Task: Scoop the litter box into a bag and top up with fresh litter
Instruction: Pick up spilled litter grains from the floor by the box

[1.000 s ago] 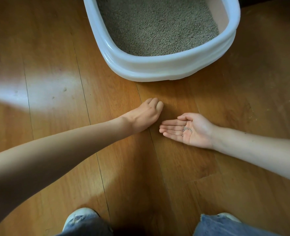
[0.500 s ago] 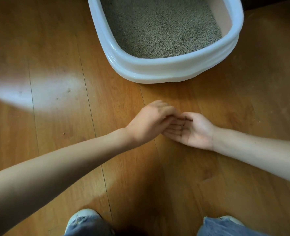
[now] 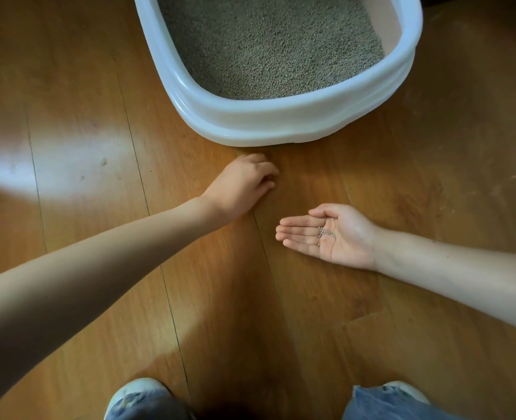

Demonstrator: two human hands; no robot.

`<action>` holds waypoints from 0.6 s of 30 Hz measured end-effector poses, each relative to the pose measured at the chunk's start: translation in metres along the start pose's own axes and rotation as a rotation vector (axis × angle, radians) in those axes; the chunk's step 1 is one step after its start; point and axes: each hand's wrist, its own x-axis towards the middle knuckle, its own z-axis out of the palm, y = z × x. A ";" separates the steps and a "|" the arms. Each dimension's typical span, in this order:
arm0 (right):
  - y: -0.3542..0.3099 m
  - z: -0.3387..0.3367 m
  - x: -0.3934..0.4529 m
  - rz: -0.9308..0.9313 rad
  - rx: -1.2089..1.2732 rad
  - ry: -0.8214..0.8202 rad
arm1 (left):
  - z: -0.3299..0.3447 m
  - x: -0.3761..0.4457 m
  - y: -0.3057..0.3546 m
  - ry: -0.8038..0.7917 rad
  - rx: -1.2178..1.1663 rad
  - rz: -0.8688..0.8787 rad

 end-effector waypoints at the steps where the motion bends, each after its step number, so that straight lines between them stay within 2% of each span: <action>1: 0.000 -0.001 0.000 0.002 0.001 0.000 | 0.000 0.002 0.001 -0.001 0.018 0.022; 8: -0.003 -0.004 0.003 0.005 -0.001 -0.005 | 0.007 0.014 0.001 0.016 0.225 0.190; 14: -0.007 -0.006 0.004 -0.011 0.008 0.004 | 0.004 -0.013 -0.002 0.076 0.081 0.127; 18: -0.010 -0.005 0.004 -0.019 0.003 0.018 | 0.006 -0.029 0.002 0.024 0.081 0.203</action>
